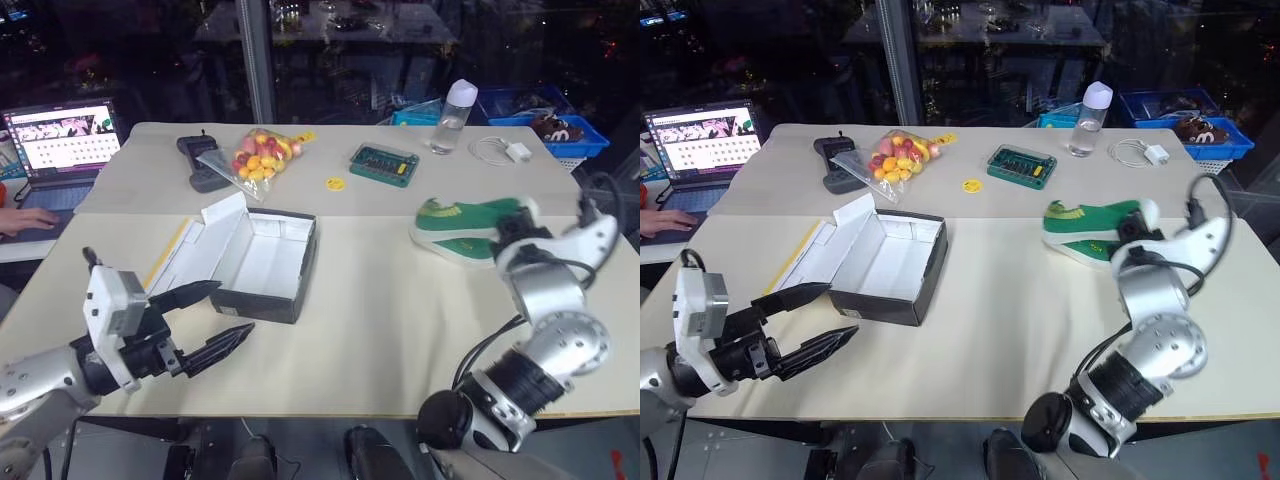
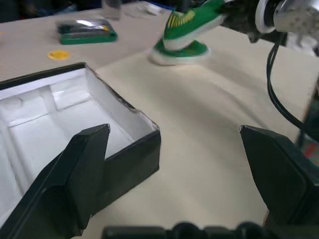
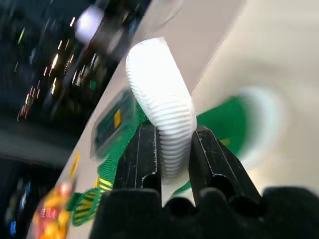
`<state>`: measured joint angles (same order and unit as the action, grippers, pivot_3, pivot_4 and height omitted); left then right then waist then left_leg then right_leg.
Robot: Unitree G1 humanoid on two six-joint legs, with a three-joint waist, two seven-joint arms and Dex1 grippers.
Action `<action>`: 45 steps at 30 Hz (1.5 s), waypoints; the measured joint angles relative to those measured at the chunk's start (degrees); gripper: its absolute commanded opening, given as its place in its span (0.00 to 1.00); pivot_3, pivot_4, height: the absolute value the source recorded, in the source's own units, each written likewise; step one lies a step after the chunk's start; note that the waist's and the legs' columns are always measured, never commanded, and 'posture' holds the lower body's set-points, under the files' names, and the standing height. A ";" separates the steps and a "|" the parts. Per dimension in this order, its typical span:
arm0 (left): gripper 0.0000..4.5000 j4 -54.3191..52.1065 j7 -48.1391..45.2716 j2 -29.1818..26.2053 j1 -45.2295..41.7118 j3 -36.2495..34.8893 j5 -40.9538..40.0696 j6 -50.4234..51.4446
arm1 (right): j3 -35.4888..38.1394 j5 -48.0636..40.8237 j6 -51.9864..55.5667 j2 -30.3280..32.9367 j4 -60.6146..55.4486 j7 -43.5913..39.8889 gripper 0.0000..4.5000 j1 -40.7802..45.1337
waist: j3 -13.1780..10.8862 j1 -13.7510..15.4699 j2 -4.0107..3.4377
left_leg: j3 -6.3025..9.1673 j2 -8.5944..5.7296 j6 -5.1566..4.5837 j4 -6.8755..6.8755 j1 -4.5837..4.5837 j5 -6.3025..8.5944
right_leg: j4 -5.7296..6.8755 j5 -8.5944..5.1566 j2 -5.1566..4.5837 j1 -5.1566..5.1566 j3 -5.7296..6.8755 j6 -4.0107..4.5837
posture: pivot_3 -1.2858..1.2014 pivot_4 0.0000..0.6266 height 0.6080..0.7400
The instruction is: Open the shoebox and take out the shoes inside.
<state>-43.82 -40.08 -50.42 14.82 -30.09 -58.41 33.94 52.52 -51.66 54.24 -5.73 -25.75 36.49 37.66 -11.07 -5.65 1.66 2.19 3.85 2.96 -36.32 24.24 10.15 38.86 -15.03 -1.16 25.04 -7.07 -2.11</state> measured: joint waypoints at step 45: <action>1.00 7.12 -5.02 4.03 -8.91 8.94 7.46 -0.89 | -32.59 -25.42 6.10 43.55 4.73 -18.90 0.67 -32.28 | 0.11 0.82 0.13 | -0.09 -0.05 -0.26 0.34 -0.28 -0.15 | -0.91 0.02 -0.05 -0.58 -0.12 0.17 | 0.52 0.24 0.79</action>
<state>-36.70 -45.10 -46.38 5.91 -21.15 -50.94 33.06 19.92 -77.08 60.34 37.81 -21.02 17.59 5.38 -10.96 -4.83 1.79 2.10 3.79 2.70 -35.98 23.96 10.00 37.95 -15.01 -1.21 24.46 -7.19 -1.94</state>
